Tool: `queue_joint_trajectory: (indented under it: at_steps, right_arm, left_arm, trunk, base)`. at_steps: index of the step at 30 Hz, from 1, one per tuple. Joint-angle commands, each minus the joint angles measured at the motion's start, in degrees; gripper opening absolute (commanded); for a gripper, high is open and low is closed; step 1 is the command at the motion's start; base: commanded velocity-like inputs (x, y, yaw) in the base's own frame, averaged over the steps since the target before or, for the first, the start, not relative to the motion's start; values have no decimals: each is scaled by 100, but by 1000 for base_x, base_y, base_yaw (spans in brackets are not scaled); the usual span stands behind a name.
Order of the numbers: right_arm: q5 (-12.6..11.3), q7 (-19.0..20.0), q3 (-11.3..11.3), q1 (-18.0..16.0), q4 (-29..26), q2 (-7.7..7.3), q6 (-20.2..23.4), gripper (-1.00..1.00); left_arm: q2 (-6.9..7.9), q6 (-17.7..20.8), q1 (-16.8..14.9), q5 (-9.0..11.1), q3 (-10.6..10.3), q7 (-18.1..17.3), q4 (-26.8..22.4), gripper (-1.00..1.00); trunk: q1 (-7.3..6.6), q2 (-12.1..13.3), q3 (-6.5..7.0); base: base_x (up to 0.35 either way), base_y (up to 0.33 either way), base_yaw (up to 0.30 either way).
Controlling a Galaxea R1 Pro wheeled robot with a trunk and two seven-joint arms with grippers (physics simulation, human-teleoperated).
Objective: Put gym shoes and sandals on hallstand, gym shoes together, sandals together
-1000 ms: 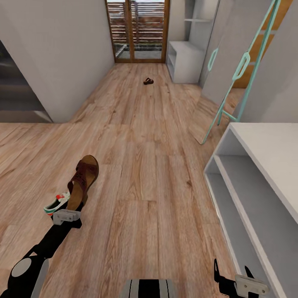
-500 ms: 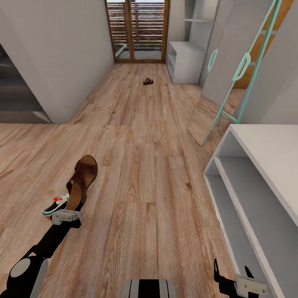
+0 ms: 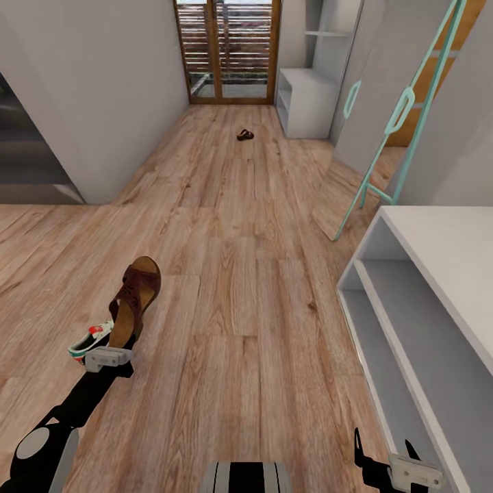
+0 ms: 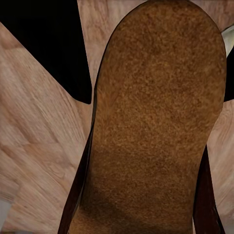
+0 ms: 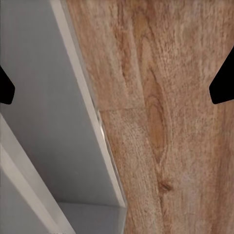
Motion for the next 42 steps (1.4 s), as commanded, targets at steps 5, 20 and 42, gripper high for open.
queue_joint_trajectory:
  at_steps: [5, 20, 42]
  right_arm:
    - [0, 0, -4, 0, 2, 0, 0, 100]
    - [0, 0, -6, 0, 8, -1, 0, 100]
    - [0, 0, -6, 0, 9, -1, 0, 100]
  left_arm:
    - [2, -8, 0, -17, 4, 1, 0, -100]
    - [4, -8, 0, -19, 4, -1, 5, -100]
    - [4, -8, 0, -19, 2, -1, 20, -100]
  trunk:
    - [0, 0, 0]
    - [0, 0, 0]
    - [0, 0, 0]
  base:
    - [129, 0, 0]
    - [290, 0, 0]
    - [311, 0, 0]
